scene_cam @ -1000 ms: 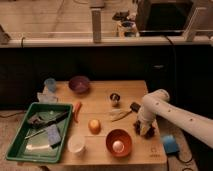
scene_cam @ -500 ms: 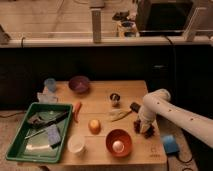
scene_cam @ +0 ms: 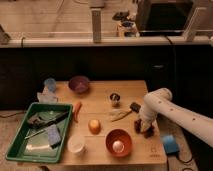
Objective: Place grapes in red bowl
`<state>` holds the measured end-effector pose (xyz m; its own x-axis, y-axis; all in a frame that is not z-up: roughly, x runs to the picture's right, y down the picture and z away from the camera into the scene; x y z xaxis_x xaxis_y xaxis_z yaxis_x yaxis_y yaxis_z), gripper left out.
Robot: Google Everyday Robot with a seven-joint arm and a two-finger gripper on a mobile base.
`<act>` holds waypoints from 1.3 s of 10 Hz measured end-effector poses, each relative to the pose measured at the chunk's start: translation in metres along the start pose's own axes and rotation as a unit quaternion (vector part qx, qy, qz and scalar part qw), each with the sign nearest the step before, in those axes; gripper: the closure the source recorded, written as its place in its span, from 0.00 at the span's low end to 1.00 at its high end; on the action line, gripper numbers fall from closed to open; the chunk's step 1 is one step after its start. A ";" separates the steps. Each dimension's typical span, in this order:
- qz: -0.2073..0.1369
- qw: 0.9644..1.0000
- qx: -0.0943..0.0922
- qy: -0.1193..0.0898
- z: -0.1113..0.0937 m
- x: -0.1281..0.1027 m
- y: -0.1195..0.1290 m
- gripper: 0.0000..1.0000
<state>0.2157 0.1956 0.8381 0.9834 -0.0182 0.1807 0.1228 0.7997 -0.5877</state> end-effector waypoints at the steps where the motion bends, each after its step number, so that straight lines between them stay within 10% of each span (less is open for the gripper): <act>1: -0.001 1.000 0.003 -0.001 -0.007 0.000 -0.001 1.00; 5: 0.000 1.000 0.014 -0.006 -0.021 0.003 -0.004 0.98; 13: 0.002 0.999 0.028 -0.020 -0.043 0.007 -0.008 0.45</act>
<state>0.2274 0.1633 0.8107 0.9777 0.0081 0.2101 0.1101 0.8316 -0.5443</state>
